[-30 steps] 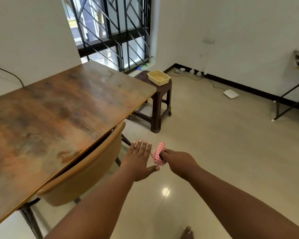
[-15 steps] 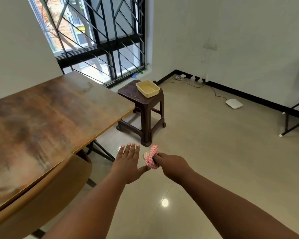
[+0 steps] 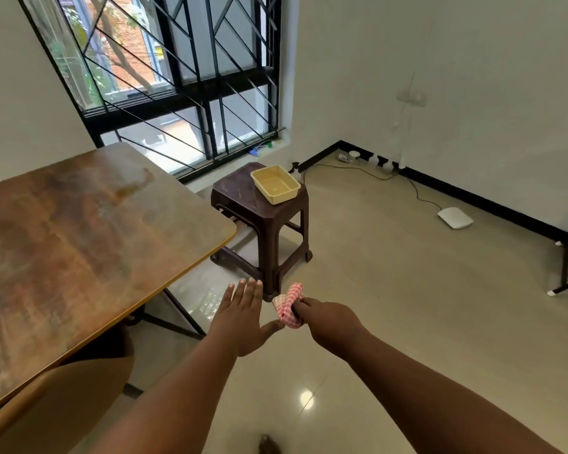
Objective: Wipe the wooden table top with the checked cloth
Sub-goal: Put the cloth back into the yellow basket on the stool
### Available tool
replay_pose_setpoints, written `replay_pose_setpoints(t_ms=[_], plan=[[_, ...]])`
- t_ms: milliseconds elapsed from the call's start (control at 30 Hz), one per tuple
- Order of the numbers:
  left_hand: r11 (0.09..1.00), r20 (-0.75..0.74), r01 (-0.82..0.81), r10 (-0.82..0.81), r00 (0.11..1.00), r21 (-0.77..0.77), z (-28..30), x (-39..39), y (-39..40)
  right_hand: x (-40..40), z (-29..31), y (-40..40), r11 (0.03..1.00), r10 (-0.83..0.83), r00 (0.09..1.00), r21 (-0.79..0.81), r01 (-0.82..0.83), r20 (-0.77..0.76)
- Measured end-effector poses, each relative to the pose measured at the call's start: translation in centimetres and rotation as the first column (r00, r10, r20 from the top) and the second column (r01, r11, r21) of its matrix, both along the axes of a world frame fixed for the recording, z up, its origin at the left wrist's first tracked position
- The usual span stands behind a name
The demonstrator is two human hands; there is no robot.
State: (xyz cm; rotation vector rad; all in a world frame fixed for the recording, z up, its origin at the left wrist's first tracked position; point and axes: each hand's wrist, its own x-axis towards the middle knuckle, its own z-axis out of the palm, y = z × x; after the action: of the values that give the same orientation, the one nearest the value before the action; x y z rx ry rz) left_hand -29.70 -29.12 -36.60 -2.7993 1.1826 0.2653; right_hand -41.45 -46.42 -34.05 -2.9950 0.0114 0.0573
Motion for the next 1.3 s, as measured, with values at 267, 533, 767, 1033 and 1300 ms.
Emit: replay_pose_setpoints(t_ms=[267,533,767,1033,1300], plan=[[0.998,0.007,-0.018,0.018,1.000,-0.053,0.1,9.4,-6.8,10.6,0.2,-6.6,0.997,0.056,0.998,-0.049,-0.055,0.011],[0.996,0.005,-0.093,0.093,0.996,-0.013,2.0,16.7,-10.2,19.3,1.3,-10.3,0.994,0.108,0.993,-0.035,-0.107,0.040],[0.983,-0.028,-0.183,0.183,0.983,-0.004,1.1,21.5,-13.5,25.2,0.5,-14.1,0.990,0.143,0.990,0.001,-0.143,-0.009],[0.967,-0.025,-0.254,0.254,0.967,0.008,2.0,27.7,-19.8,32.3,1.4,-20.9,0.979,0.204,0.979,0.031,-0.204,-0.023],[0.942,-0.060,-0.334,0.333,0.941,-0.012,1.4,32.8,-22.2,39.9,0.9,-23.6,0.974,0.218,0.974,0.075,-0.214,-0.053]])
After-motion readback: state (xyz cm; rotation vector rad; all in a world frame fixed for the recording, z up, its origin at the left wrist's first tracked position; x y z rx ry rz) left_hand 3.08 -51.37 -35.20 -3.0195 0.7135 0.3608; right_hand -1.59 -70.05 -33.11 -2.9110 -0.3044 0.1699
